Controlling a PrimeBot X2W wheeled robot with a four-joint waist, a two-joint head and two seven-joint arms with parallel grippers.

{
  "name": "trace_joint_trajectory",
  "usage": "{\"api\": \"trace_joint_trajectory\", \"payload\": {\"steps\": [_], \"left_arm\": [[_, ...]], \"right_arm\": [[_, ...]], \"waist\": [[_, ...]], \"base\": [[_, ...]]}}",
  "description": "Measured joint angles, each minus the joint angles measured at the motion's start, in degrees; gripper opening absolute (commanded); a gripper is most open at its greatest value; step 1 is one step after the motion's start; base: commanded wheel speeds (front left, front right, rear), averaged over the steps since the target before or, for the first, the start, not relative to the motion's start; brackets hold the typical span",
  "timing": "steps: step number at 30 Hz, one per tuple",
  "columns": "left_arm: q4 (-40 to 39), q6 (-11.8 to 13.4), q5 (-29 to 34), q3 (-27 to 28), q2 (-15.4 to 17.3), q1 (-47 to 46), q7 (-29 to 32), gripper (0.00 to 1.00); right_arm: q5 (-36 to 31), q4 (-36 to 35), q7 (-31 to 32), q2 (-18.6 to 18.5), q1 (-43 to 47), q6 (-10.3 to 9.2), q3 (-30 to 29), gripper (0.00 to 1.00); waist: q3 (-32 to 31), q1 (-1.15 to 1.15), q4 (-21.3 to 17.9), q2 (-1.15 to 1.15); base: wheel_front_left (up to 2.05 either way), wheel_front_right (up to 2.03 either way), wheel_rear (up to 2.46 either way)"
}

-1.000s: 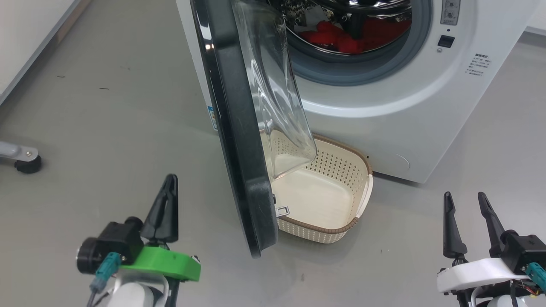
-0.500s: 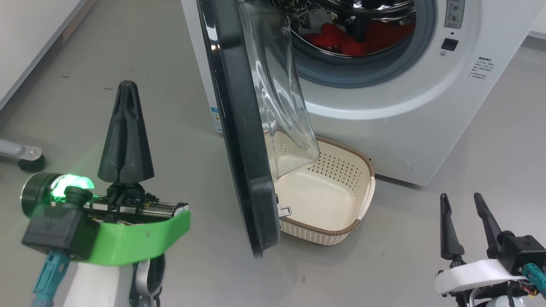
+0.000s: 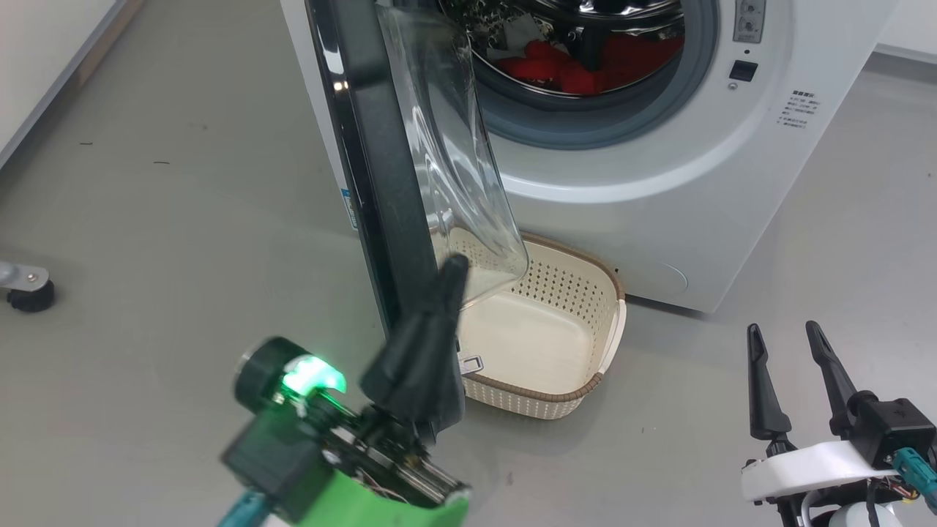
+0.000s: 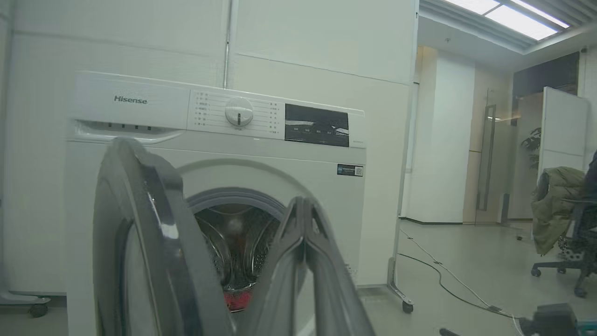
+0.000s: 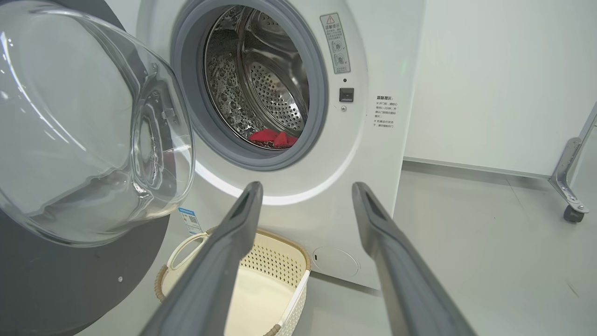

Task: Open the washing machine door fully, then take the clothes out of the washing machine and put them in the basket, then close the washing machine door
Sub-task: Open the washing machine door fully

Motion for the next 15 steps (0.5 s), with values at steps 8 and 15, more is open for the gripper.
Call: {"api": "trace_joint_trajectory", "payload": {"steps": [8, 15], "left_arm": [[3.9, -1.1, -0.1, -5.7, 0.3, 3.4, 5.9, 0.0], [8.4, -1.1, 0.0, -7.1, 1.8, 4.4, 9.9, 0.0]], "right_arm": [[-0.1, -0.1, 0.0, 0.2, 0.0, 0.15, -0.1, 1.0], [-0.6, -0.1, 0.0, 0.3, 0.0, 0.49, -0.5, 1.0]], "waist": [[0.4, 0.0, -0.6, 0.0], [0.9, 0.0, -1.0, 0.0]], "base": [[0.0, 0.0, 0.0], [0.0, 0.0, 0.0]]}}
